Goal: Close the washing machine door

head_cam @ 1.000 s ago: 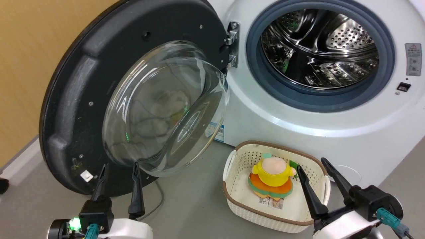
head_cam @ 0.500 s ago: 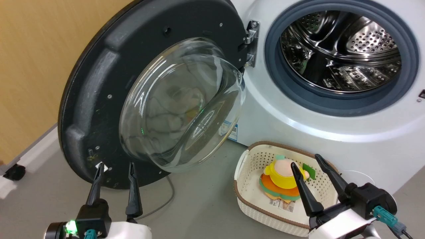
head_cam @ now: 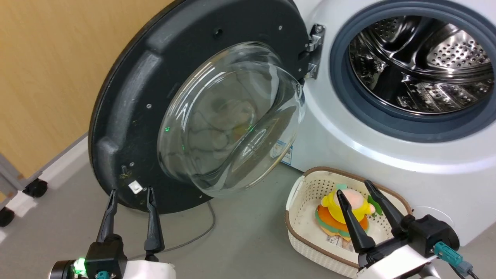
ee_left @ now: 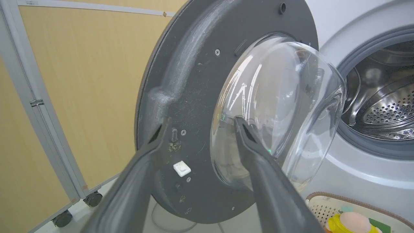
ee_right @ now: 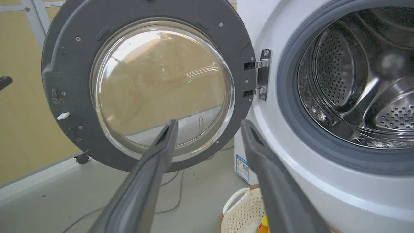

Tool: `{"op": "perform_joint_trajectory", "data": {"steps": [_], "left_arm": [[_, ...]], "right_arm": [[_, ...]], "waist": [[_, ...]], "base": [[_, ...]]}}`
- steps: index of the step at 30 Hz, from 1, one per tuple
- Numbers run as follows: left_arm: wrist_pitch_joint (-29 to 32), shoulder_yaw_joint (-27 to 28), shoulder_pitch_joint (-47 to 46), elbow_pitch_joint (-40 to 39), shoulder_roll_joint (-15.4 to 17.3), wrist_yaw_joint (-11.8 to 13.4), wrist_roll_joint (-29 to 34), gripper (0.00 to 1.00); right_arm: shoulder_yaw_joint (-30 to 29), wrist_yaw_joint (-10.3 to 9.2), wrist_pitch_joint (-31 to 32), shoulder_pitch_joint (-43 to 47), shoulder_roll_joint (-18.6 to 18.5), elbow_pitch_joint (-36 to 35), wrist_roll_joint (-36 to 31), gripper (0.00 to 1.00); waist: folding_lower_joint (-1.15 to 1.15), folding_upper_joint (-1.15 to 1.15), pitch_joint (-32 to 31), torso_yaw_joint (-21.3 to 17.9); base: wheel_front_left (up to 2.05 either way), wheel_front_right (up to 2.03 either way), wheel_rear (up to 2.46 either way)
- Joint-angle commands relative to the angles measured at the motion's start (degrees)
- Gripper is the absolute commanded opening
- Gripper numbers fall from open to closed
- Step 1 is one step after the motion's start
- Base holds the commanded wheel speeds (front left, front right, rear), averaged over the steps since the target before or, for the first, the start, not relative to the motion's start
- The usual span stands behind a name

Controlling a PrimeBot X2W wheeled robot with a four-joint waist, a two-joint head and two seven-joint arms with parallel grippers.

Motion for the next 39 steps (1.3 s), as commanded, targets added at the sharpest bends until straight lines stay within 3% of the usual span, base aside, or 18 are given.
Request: {"op": "perform_joint_trajectory", "data": {"steps": [1, 20, 21, 22, 29, 34, 39], "left_arm": [[-0.6, 0.0, 0.8, -0.4, 0.2, 0.4, 0.1, 1.00], [-2.8, -0.4, 1.2, -0.8, 0.6, 1.1, 0.2, 1.00], [-2.8, -0.4, 1.2, -0.8, 0.6, 1.1, 0.2, 0.44], [-2.8, -0.5, 1.3, -0.8, 0.6, 1.1, 0.0, 0.00], [-2.8, 2.7, -1.4, -3.1, 2.2, -2.5, -4.2, 0.00], [-1.8, 7.6, -7.6, 0.1, 4.1, -7.3, -13.6, 0.00], [4.0, 12.4, -16.9, 5.3, 10.4, -10.1, -19.4, 0.00]], "right_arm": [[0.4, 0.04, -0.6, -0.9, -0.5, 0.1, 0.9, 1.00], [1.4, 0.05, -2.8, -0.1, -1.2, 0.4, 2.9, 1.00], [1.3, 0.05, -2.8, 0.0, -1.2, 0.4, 2.9, 1.00], [1.3, 0.05, -2.8, 0.0, -1.2, 0.4, 2.9, 1.00], [0.2, 0.05, -2.8, 0.7, -0.8, -0.1, 2.5, 1.00], [-1.2, 0.05, -2.8, 1.6, -0.9, -1.2, 1.9, 1.00], [-3.1, 0.05, -2.8, 3.2, -0.7, -2.4, 1.3, 1.00]], "waist": [[0.00, 0.00, 0.0, 0.5], [0.00, 0.00, 0.1, 4.9], [0.00, 0.00, 0.1, 4.9], [0.00, 0.00, 0.1, 4.9], [0.00, 0.00, 0.7, 5.2], [0.00, 0.00, 1.9, 5.1], [0.00, 0.00, 3.3, 5.0]], "base": [[0.00, 0.00, 0.00], [0.00, 0.00, 0.00], [0.00, 0.00, 0.00], [0.00, 0.00, 0.00], [0.00, 0.00, 0.00], [0.00, 0.00, 0.00], [0.00, 0.00, 0.00]]}}
